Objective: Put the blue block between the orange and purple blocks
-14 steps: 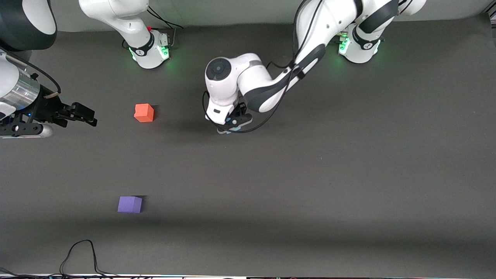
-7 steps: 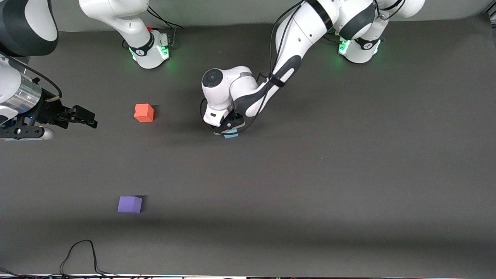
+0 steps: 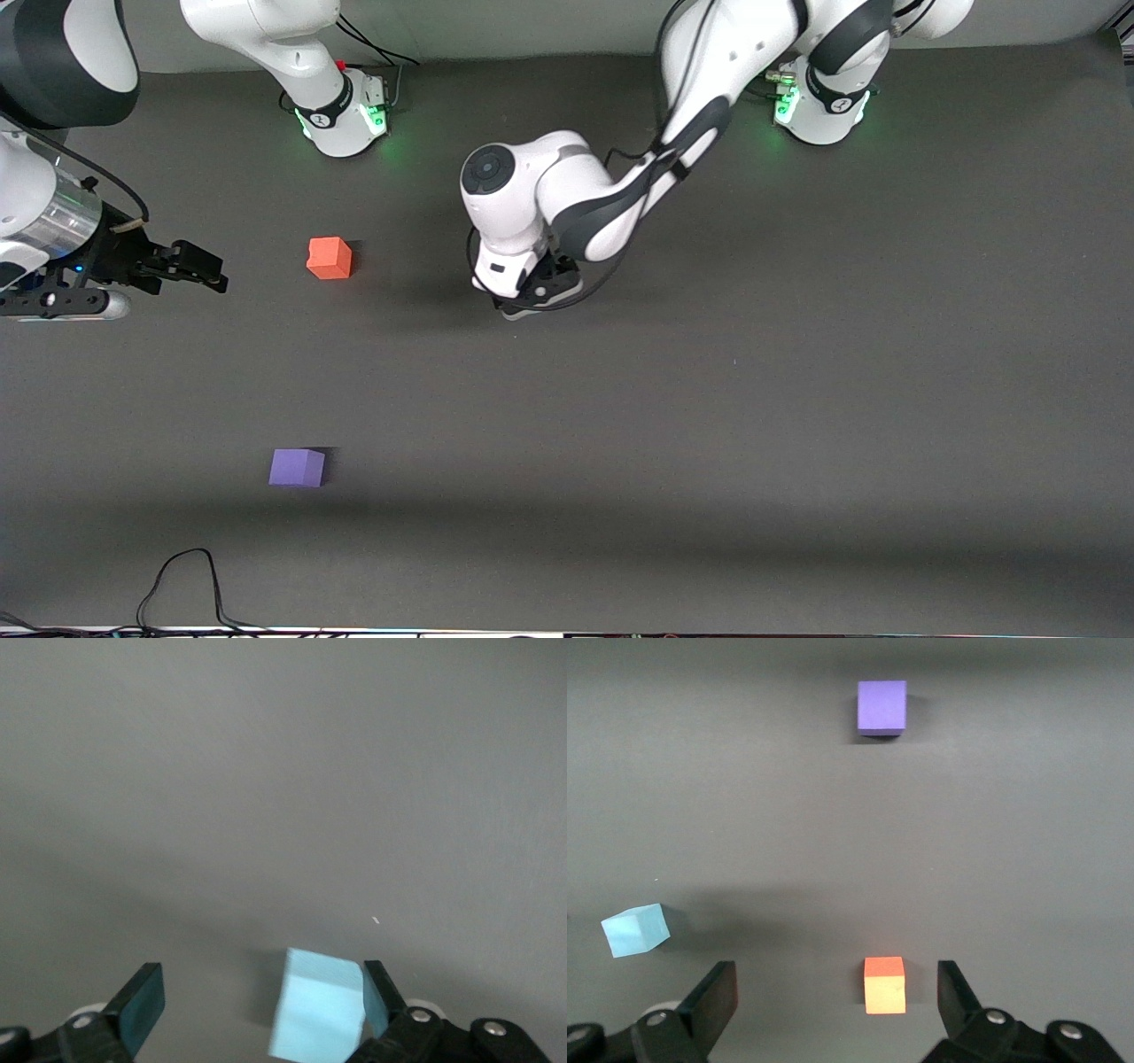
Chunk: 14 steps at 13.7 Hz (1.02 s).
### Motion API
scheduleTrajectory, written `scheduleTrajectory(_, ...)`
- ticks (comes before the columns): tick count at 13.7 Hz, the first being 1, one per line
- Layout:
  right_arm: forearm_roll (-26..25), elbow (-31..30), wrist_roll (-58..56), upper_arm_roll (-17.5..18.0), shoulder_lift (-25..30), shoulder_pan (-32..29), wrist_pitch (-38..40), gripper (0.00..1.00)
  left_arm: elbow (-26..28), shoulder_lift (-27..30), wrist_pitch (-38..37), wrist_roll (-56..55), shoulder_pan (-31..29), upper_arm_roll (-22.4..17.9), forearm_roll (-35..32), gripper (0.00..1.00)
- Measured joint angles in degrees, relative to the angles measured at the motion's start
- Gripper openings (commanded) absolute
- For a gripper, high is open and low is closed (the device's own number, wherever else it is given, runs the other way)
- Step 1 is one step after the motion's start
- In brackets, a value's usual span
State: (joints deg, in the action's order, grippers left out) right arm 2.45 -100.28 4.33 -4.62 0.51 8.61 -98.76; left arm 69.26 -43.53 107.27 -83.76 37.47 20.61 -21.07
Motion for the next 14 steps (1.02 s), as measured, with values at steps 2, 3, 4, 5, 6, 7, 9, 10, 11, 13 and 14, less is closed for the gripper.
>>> scheduleTrajectory(2,0.13,-0.19,0.01,0.51,-0.03,2.35,-0.56,1.0,0.45,5.57,-7.04,6.96,-4.29,0.2,0.06,1.0)
scheduleTrajectory(3,0.19,-0.34,0.01,1.33,-0.12,3.37,-1.52,1.0,1.38,8.76,-9.75,11.5,-7.27,0.21,0.1,0.99)
scheduleTrajectory(4,0.31,-0.44,0.22,3.06,-0.34,3.84,-2.63,1.0,2.78,12.24,-11.43,16.89,-10.96,0.19,0.53,0.99)
scheduleTrajectory(5,0.64,-0.55,1.16,5.28,-0.79,4.03,-3.56,1.0,4.33,15.77,-12.4,23.35,-15.25,0.13,2.2,1.0)
scheduleTrajectory(6,1.2,-0.77,2.52,7.58,-1.46,4.17,-4.47,1.0,5.82,19.22,-13.27,30.37,-20.16,0.02,5.02,1.0)
scheduleTrajectory(7,1.78,-1.03,3.37,9.89,-2.4,4.28,-5.55,1.0,7.18,22.39,-14.09,37.17,-25.43,-0.05,7.62,1.0)
scheduleTrajectory(9,2.99,-2.23,4.64,14.07,-4.71,4.43,-9.49,1.0,9.26,27.27,-15.78,48.36,-34.55,-0.07,10.42,1.0)
scheduleTrajectory(10,3.73,-3.68,5.6,15.88,-5.69,4.48,-12.34,1.0,10.02,28.99,-16.62,52.35,-37.66,-0.05,11.4,1.0)
scheduleTrajectory(11,4.15,-5.74,6.3,17.51,-6.38,4.49,-15.26,1.0,10.72,30.29,-17.18,54.94,-39.72,-0.03,12.79,1.0)
scheduleTrajectory(13,4.34,-10.77,7.8,21.11,-7.31,4.57,-21.15,1.0,12.75,32.44,-17.52,58.67,-42.68,-0.02,15.81,1.0)
scheduleTrajectory(14,4.34,-12.78,9.67,22.73,-7.92,4.67,-23.08,1.0,14.38,33.5,-17.51,60.58,-43.42,-0.48,16.38,1.0)
